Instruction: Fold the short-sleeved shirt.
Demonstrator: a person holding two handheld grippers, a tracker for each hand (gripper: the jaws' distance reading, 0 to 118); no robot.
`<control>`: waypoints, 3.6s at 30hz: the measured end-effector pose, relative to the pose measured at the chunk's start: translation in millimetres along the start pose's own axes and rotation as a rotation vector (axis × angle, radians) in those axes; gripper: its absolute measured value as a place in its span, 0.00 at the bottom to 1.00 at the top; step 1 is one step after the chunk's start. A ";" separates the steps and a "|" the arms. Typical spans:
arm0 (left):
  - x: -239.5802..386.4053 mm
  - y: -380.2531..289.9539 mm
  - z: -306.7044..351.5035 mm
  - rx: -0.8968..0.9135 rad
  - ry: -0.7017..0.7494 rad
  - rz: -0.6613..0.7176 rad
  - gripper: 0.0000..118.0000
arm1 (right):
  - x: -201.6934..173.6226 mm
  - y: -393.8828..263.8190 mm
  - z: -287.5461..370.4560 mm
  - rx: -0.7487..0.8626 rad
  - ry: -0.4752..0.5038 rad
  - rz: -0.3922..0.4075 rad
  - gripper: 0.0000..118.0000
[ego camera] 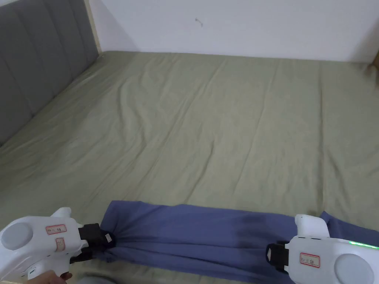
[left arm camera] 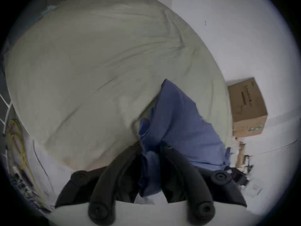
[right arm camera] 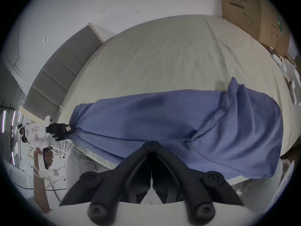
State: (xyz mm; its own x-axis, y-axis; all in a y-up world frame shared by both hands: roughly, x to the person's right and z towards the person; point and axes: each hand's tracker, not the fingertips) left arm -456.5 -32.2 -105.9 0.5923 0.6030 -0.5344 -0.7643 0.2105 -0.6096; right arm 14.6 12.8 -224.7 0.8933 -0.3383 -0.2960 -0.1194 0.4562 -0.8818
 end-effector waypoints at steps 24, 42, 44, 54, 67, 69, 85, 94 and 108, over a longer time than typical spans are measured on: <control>299.5 -137.3 -31.5 0.062 -0.145 -0.916 0.10 | 76.5 0.4 49.7 0.123 -0.013 -0.200 0.00; 234.5 -103.6 -74.5 -0.055 -0.104 -0.551 0.01 | 93.6 -3.1 54.9 0.146 -0.021 -0.226 0.00; 222.3 -104.1 -87.6 -0.093 -0.114 -0.503 0.01 | 93.9 -4.0 52.5 0.142 -0.015 -0.228 0.00; 247.9 -165.0 -137.3 -0.294 -0.163 -0.580 0.01 | 99.5 -6.9 52.0 0.131 -0.016 -0.243 0.00; 266.8 -186.3 -141.3 -0.344 -0.199 -0.647 0.01 | 98.4 -7.8 51.5 0.117 -0.032 -0.252 0.00; 265.0 -179.5 -134.0 -0.357 -0.237 -0.634 0.01 | 95.5 -6.7 51.7 0.112 -0.033 -0.249 0.00; 128.8 -55.9 -60.1 -0.141 -0.273 -0.355 0.06 | 57.7 3.6 32.9 0.063 -0.041 -0.166 0.00; 117.9 -54.9 -125.0 -0.289 -0.422 -0.141 0.83 | 40.8 7.7 24.0 0.033 -0.046 -0.122 0.00; 96.5 -31.3 -117.0 -0.317 -0.438 -0.107 0.12 | 47.7 11.3 26.3 0.023 -0.085 -0.138 0.00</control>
State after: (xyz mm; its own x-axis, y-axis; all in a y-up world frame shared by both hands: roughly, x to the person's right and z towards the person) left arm -345.6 -70.6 -207.0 0.4493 0.8690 -0.2071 -0.5514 0.0874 -0.8296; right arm 67.2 23.4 -239.1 0.9340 -0.3289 -0.1398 0.0161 0.4295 -0.9029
